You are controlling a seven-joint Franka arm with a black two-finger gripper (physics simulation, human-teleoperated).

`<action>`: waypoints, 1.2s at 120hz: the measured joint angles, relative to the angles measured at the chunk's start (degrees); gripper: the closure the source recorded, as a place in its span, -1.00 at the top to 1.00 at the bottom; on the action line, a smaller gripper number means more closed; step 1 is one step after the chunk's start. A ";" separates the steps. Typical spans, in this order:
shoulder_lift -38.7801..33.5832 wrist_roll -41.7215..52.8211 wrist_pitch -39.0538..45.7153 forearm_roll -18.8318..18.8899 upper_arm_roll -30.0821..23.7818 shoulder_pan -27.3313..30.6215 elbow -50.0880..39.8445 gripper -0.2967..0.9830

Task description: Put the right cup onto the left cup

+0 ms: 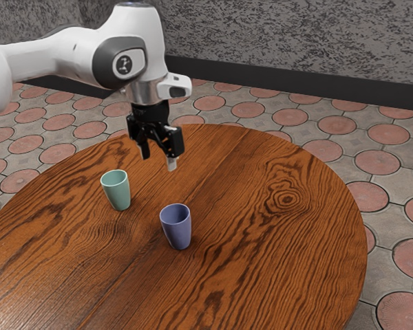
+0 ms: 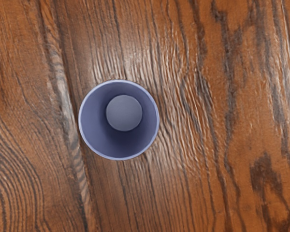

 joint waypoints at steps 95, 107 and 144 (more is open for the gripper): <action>3.90 -6.04 15.82 -7.18 -2.95 0.72 -12.58 0.05; 5.13 -6.55 16.64 -7.61 -2.93 0.78 -12.56 0.04; 8.90 -7.61 18.26 -7.72 -2.36 0.78 -11.04 -0.02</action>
